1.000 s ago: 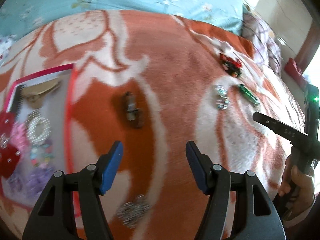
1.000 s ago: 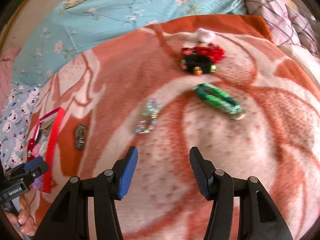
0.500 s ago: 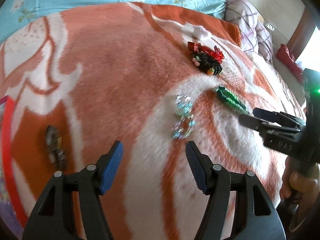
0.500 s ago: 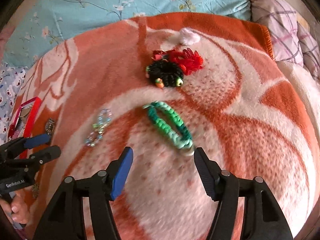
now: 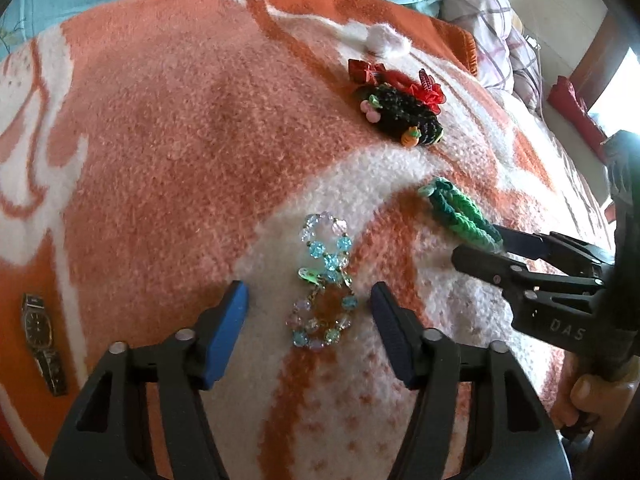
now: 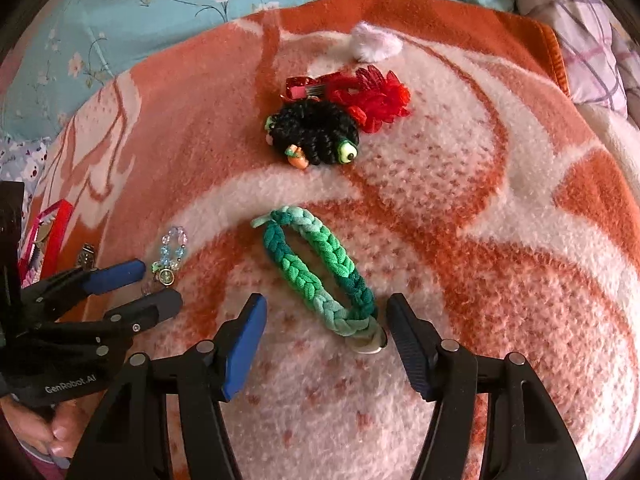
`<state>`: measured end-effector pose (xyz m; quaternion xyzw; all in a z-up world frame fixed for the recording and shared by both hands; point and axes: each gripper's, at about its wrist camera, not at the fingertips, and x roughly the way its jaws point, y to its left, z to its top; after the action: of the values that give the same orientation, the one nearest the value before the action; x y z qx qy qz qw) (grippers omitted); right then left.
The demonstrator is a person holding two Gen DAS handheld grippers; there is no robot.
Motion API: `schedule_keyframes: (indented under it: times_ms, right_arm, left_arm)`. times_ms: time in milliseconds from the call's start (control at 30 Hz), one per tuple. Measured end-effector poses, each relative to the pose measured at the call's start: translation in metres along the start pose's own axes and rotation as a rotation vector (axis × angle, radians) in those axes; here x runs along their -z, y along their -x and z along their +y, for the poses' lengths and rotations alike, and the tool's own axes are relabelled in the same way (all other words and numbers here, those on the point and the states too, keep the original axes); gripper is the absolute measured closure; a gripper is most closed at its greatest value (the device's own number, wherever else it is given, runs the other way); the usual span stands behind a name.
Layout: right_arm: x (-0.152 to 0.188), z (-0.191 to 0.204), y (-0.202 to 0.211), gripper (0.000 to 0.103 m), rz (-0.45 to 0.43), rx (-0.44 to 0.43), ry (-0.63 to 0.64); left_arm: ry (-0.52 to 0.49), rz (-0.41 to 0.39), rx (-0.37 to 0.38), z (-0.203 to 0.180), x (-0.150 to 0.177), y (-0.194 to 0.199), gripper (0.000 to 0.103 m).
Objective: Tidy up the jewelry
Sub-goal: 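Grasp crystal bead bracelet with left tool while right tool grasps green braided hair tie, then carry bead bracelet and green hair tie into the box and open both tools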
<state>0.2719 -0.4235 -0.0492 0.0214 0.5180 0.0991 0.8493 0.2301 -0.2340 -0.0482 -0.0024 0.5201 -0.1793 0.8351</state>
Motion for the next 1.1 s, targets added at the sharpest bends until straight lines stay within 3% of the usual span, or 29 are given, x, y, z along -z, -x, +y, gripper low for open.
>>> schedule_keyframes:
  times_ms: [67, 100, 133, 200, 267, 533, 1100]
  right_arm:
    - [0.0, 0.001, -0.001, 0.057, -0.001, 0.035, 0.012]
    - [0.001, 0.002, -0.001, 0.065, -0.004, 0.043, 0.017]
    - [0.002, 0.004, 0.0, 0.07, -0.004, 0.043, 0.018]
    - [0.004, 0.007, 0.0, 0.079, -0.004, 0.038, 0.023]
    - [0.008, 0.015, 0.001, 0.081, -0.003, 0.039, 0.032]
    - [0.021, 0.05, 0.006, 0.084, 0.018, -0.028, 0.088]
    - [0.058, 0.126, 0.036, 0.084, -0.014, -0.199, 0.124]
  left_arm:
    - [-0.002, -0.007, -0.004, 0.003, 0.001, 0.0, 0.066]
    - [0.007, -0.009, -0.003, 0.006, 0.001, 0.001, 0.084]
    - [0.018, -0.008, 0.006, 0.01, 0.002, 0.003, 0.089]
    - [0.038, -0.005, 0.037, 0.016, 0.003, 0.006, 0.089]
    - [0.045, -0.01, 0.047, 0.02, 0.008, 0.012, 0.095]
    - [0.055, -0.027, 0.077, 0.03, 0.037, 0.042, 0.097]
    - [0.14, -0.151, 0.015, 0.098, 0.085, 0.126, 0.097]
